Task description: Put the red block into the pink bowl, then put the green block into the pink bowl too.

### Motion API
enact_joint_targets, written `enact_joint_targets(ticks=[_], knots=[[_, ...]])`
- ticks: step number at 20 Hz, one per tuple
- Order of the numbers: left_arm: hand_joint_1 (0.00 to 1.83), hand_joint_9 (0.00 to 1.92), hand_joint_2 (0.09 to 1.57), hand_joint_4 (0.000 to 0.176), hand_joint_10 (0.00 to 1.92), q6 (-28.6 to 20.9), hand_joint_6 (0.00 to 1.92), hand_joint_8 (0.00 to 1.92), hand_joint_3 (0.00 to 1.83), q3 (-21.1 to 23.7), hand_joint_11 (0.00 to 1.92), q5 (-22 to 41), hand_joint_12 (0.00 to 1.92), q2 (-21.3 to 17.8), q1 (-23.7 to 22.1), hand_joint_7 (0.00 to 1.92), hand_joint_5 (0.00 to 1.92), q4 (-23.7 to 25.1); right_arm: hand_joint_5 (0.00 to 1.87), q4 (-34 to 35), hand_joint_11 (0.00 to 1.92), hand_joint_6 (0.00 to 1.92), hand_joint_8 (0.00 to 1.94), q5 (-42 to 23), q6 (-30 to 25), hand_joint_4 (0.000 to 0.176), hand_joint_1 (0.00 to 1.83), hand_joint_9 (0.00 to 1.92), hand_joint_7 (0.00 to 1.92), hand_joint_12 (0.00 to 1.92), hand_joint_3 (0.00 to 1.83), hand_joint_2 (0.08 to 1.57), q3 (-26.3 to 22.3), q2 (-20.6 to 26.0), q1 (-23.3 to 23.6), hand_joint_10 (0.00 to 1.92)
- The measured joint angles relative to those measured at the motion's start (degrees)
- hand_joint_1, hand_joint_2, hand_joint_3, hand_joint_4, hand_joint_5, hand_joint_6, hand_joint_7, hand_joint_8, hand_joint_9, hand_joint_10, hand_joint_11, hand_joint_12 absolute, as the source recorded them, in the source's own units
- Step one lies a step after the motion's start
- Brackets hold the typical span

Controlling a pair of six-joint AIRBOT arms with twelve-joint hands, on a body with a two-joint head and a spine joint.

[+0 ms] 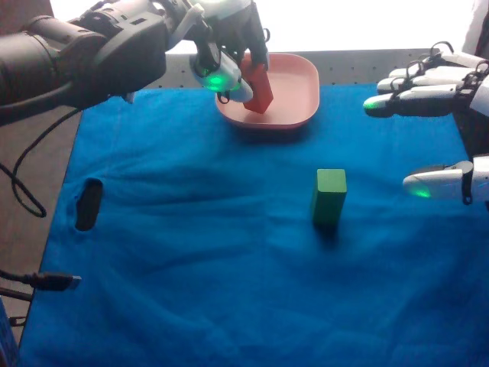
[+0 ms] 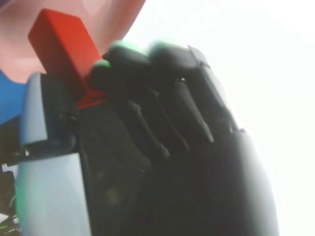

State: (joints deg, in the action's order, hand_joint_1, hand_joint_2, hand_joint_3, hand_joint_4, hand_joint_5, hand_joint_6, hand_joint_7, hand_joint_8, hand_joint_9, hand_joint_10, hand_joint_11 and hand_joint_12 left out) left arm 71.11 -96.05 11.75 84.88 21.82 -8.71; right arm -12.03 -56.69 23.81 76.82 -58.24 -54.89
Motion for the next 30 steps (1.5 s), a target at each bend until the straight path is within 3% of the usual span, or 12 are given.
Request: enact_joint_targets(ticks=[5, 8, 11, 15, 16, 17, 19, 20, 23, 26, 27, 30], knots=[[1.00, 0.75, 0.89, 0.000, 0.81, 0.02, 0.00, 0.00, 0.00, -0.24, 0.46, -0.13, 1.64, -0.02, 0.00, 0.96, 0.76, -0.26, 0.61, -0.11, 0.08, 0.01, 0.00, -0.04, 0.00, 0.025, 0.50, 0.44, 0.46, 0.86, 0.00, 1.05, 0.00, -0.09, 0.13, 0.01], [1.01, 0.67, 0.90, 0.008, 0.62, 0.07, 0.00, 0.00, 0.00, -0.24, 0.40, -0.20, 1.45, -0.13, 0.00, 0.81, 0.65, -0.26, 0.62, -0.11, 0.05, 0.01, 0.00, -0.07, 0.00, 0.018, 0.50, 0.42, 0.46, 0.84, 0.00, 1.05, 0.07, -0.09, 0.13, 0.00], [0.87, 0.50, 0.91, 0.087, 0.02, 4.33, 0.00, 0.00, 0.00, 2.38, 0.08, -0.46, 1.08, -2.36, 0.00, 0.44, 0.36, -1.70, 0.60, -0.09, 0.09, 0.00, 0.00, 0.02, -0.33, 0.032, 0.47, 0.43, 0.45, 0.86, 0.00, 1.04, 0.09, -0.13, 0.13, 0.01], [0.82, 0.31, 0.89, 0.174, 0.01, 11.06, 0.00, 0.00, 0.00, 9.68, 0.00, 0.96, 1.00, -8.35, -0.04, 0.28, 0.21, -4.39, 0.60, -0.50, 0.07, 0.00, 0.01, -0.07, -2.32, 0.028, 0.52, 0.42, 0.47, 0.84, 0.00, 1.02, 0.11, -0.13, 0.13, 0.01], [0.82, 0.31, 0.89, 0.174, 0.01, 11.15, 0.00, 0.00, 0.00, 11.34, 0.00, 2.14, 1.00, -9.90, 0.17, 0.28, 0.21, -4.46, 0.60, -1.01, 0.07, 0.00, 0.01, -0.07, -2.95, 0.028, 0.52, 0.42, 0.47, 0.84, 0.00, 1.02, 0.11, -0.13, 0.13, 0.01], [0.76, 0.16, 0.89, 0.176, 0.03, 11.23, 0.00, 0.00, 0.00, 13.44, 0.00, 4.50, 0.48, -11.80, 0.90, 0.23, 0.17, -4.46, 0.57, -2.10, 0.00, 0.00, 0.00, 0.07, -3.54, 0.048, 0.53, 0.40, 0.45, 0.90, 0.00, 1.01, 0.11, -0.13, 0.50, 0.00], [0.71, 0.14, 0.87, 0.176, 0.01, 11.28, 0.00, 0.00, 0.00, 16.85, 0.00, 6.93, 0.39, -14.82, 2.73, 0.21, 0.16, -4.39, 0.55, -4.13, 0.04, 0.00, 0.00, -0.02, -4.11, 0.063, 0.53, 0.41, 0.45, 0.92, 0.00, 1.00, 0.11, -0.13, 1.38, 0.01], [0.82, 0.09, 0.83, 0.171, 0.00, 11.34, 0.00, 0.00, 0.00, 19.71, 0.00, 7.69, 0.39, -17.00, 3.87, 0.15, 0.16, -3.80, 0.45, -5.11, 0.01, 0.00, 0.00, -0.15, -4.15, 0.128, 0.55, 0.40, 0.43, 0.98, 0.00, 0.97, 0.09, -0.13, 2.12, 0.00], [0.88, 0.10, 0.82, 0.162, 0.01, 11.41, 0.00, 0.00, 0.00, 23.41, 0.00, 9.90, 0.40, -20.55, 6.01, 0.16, 0.16, -2.60, 0.43, -7.78, 0.05, 0.00, 0.00, -0.09, -4.24, 0.137, 0.60, 0.43, 0.43, 1.00, 0.00, 0.93, 0.00, -0.13, 3.93, 0.01], [0.95, 0.16, 0.83, 0.165, 0.01, 11.41, 0.00, 0.01, 0.00, 28.26, 0.00, 13.94, 0.59, -25.05, 9.79, 0.17, 0.12, -3.04, 0.37, -13.11, 0.05, 0.00, 0.00, 2.58, -4.28, 0.117, 0.68, 0.44, 0.41, 1.06, 0.00, 0.89, -0.33, -0.20, 8.52, 0.01], [0.87, 0.17, 0.82, 0.149, 0.01, 11.39, 0.00, 0.01, 0.00, 29.77, 0.00, 14.99, 0.59, -26.49, 10.99, 0.19, 0.13, -3.13, 0.42, -13.51, 0.07, 0.02, 0.00, 2.97, -4.28, 0.068, 0.76, 0.45, 0.42, 1.09, 0.00, 0.87, -0.31, -0.46, 9.38, 0.01], [0.86, 0.17, 0.85, 0.102, 0.00, 11.41, 0.00, 0.00, 0.00, 32.70, 0.00, 18.56, 0.62, -30.03, 13.33, 0.18, 0.13, -3.56, 0.45, -14.45, 0.22, 0.00, 0.01, 3.98, -4.31, 0.049, 0.80, 0.52, 0.45, 1.07, 0.00, 0.86, -0.22, -1.86, 9.51, 0.02]])
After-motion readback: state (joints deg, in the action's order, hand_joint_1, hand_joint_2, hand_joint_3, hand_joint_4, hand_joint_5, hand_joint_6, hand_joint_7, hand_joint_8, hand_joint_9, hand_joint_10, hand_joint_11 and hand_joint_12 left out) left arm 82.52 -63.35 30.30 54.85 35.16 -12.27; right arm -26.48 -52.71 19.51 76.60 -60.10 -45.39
